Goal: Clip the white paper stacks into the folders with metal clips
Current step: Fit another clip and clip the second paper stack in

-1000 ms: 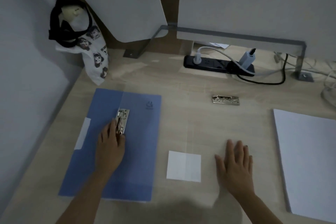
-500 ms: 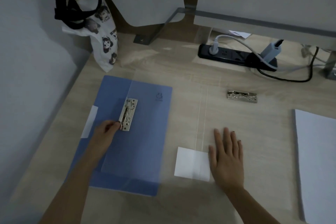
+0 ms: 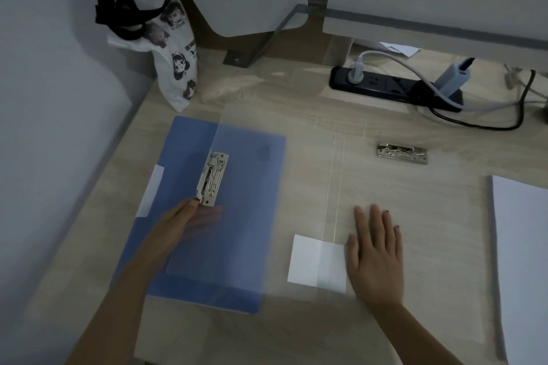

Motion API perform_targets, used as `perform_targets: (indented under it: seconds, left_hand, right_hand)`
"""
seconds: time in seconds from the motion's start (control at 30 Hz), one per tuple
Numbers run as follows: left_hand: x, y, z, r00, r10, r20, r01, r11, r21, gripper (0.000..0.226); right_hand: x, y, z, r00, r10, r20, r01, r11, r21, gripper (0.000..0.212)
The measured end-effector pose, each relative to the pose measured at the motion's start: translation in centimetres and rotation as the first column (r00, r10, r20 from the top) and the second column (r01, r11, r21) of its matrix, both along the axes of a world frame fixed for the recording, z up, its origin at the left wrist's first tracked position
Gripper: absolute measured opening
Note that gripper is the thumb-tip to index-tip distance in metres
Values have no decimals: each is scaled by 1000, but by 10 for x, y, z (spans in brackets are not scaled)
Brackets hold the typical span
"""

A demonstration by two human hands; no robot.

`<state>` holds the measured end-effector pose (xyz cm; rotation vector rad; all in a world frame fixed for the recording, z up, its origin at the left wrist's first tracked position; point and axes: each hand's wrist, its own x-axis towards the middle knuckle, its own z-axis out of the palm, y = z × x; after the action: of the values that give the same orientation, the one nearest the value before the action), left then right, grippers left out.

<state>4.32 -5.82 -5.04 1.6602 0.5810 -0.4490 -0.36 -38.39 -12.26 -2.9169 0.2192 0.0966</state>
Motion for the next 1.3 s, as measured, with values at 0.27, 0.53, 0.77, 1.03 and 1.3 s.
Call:
perform_targets:
  seconds: [0.27,0.53,0.77,1.03,1.3]
  left_hand:
    - [1,-6,-9,992,125,11,-125,992,-25,22]
    - [26,-9,-2,989,130,-65,-134,990,-54,36]
    - [88,-24,14,998,52,42,-58,986,155,41]
    - [110,-46,6,997,66,46,-78,919,386,41]
    - [93,-51,-7,986,105,127,-152,873,463,48]
  right_hand:
    - [0,1,0,1000,-11,8,11,1000,-7,55]
    - [1,2,0,999,-31,10,32,999,-11,56]
    - [1,1,0,999,-29,15,29,1000,1,56]
    - [0,0,0,1000,-21,18,21,1000,5,55]
    - [-11,-2,2,1000,-11,26,10,999,39,55]
